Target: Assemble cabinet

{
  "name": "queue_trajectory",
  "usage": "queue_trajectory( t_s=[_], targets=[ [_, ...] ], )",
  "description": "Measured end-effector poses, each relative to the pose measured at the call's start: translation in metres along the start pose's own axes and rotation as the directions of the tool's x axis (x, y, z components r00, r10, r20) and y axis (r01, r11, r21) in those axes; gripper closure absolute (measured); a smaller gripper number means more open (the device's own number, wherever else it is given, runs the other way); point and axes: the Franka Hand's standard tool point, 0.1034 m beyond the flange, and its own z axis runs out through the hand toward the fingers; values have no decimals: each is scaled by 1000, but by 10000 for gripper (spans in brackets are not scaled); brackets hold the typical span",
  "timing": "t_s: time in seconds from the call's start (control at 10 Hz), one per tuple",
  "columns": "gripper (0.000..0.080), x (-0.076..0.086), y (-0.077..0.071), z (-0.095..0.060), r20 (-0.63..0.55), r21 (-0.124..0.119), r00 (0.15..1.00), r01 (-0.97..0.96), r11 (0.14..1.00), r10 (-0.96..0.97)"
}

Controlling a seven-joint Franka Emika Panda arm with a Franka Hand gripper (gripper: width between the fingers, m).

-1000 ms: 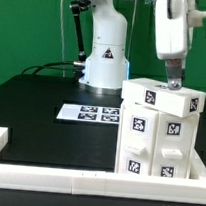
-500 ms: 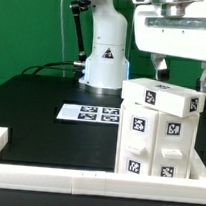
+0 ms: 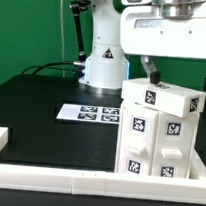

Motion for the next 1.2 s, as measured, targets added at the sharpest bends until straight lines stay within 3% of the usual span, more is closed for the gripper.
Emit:
queue_trajectory(
  t_s=[0.2, 0.4, 0.7, 0.9, 1.2],
  targets=[
    [2, 0, 0, 0, -7, -25, 972, 236, 972, -236],
    [2, 1, 2, 0, -2, -45, 885, 465, 884, -465],
    [2, 2, 4, 0, 9, -46, 764, 645, 763, -645],
    [2, 4, 6, 1, 19, -62, 627, 778, 625, -779],
    [2, 6, 12, 2, 43, -61, 413, 910, 410, -910]
  ],
)
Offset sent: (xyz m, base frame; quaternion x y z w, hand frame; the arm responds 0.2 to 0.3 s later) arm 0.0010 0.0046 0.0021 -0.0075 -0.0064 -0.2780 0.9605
